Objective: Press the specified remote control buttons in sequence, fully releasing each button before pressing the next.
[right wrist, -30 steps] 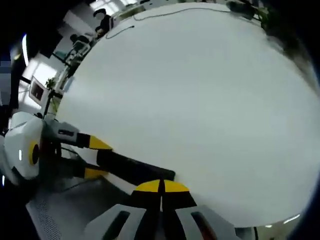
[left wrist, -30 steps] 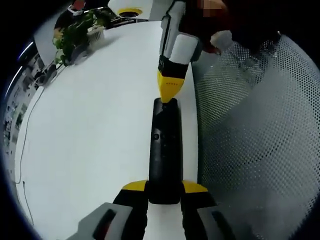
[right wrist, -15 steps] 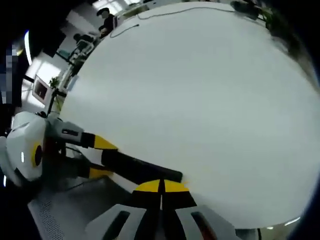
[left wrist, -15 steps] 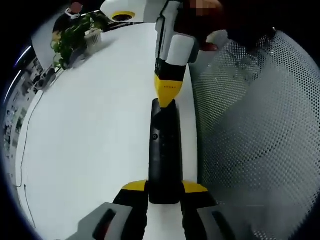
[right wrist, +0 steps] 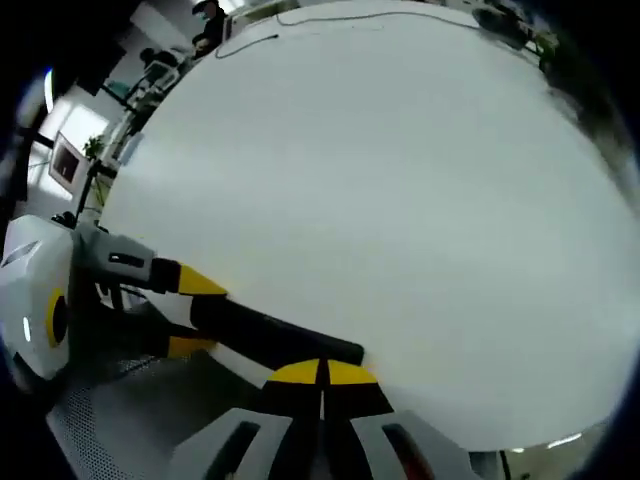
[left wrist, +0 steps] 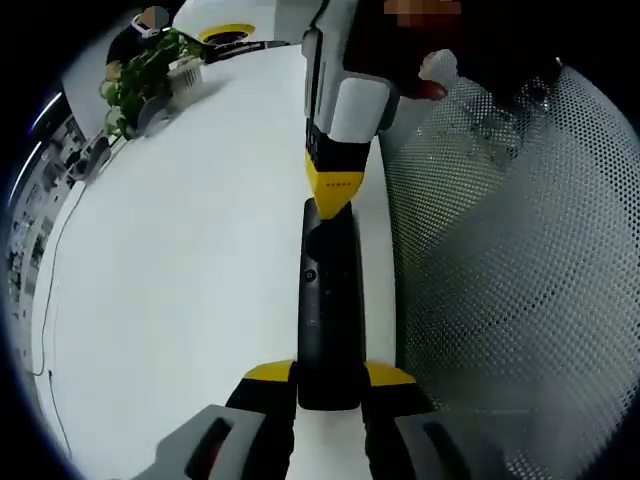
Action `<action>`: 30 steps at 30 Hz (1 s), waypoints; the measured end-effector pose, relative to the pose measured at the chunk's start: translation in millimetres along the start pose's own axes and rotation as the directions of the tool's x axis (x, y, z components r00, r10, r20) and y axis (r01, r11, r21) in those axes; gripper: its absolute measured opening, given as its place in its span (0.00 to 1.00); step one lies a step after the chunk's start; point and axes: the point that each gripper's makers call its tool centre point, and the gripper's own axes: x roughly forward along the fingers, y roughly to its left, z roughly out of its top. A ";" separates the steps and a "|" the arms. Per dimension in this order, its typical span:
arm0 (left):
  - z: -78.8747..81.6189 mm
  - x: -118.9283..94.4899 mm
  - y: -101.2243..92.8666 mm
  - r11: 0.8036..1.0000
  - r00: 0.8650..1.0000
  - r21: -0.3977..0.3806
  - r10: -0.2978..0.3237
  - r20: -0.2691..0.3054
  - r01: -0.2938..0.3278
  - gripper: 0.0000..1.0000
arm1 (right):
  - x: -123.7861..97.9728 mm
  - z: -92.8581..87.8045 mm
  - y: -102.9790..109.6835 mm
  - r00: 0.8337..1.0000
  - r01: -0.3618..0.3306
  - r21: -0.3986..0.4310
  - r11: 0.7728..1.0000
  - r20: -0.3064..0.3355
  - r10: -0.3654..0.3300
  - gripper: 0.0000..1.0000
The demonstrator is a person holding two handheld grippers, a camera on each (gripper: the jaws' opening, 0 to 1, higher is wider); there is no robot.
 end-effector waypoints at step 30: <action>1.7 0.5 0.9 1.000 0.998 0.008 -0.004 0.055 0.004 0.25 | -2.2 1.7 12.7 0.982 -0.184 0.143 0.972 0.074 0.175 0.00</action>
